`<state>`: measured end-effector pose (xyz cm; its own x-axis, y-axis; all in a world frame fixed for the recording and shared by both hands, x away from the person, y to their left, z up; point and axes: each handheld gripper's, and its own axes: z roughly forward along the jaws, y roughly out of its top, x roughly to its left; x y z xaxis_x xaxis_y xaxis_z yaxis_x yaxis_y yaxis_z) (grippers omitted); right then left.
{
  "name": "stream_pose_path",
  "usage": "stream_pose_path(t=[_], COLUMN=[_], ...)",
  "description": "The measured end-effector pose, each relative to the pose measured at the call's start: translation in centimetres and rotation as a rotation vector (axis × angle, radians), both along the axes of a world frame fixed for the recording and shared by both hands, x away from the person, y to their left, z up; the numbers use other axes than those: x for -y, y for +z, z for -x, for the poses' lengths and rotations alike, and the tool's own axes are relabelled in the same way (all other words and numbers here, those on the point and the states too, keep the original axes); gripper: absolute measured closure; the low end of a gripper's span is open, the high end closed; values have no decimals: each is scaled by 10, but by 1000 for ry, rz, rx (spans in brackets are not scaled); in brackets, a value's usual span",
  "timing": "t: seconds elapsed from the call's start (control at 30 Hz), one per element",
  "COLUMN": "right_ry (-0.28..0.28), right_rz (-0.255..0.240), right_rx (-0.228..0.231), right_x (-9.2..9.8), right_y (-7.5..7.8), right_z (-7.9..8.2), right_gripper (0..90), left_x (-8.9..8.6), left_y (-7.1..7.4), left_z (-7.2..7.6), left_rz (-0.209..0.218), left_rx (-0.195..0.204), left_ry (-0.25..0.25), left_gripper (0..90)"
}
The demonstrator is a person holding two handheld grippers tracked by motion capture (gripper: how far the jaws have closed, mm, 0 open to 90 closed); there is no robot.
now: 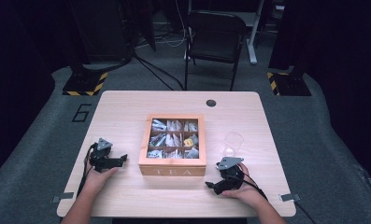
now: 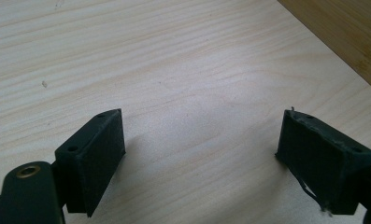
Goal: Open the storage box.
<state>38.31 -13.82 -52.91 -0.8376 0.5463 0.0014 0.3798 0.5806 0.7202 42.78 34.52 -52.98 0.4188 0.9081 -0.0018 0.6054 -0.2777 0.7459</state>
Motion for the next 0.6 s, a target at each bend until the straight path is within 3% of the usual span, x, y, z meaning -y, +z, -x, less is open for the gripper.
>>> stream_pose_path(t=[0.6], right_ry=[-4], right_rz=[-5], right_rx=[4], right_x=[0], right_y=[0], right_z=[0], right_gripper=[86], left_x=[0], left_y=[0], left_z=[0], left_rz=[-3], left_rx=[-1], left_ry=[-1], left_gripper=[149])
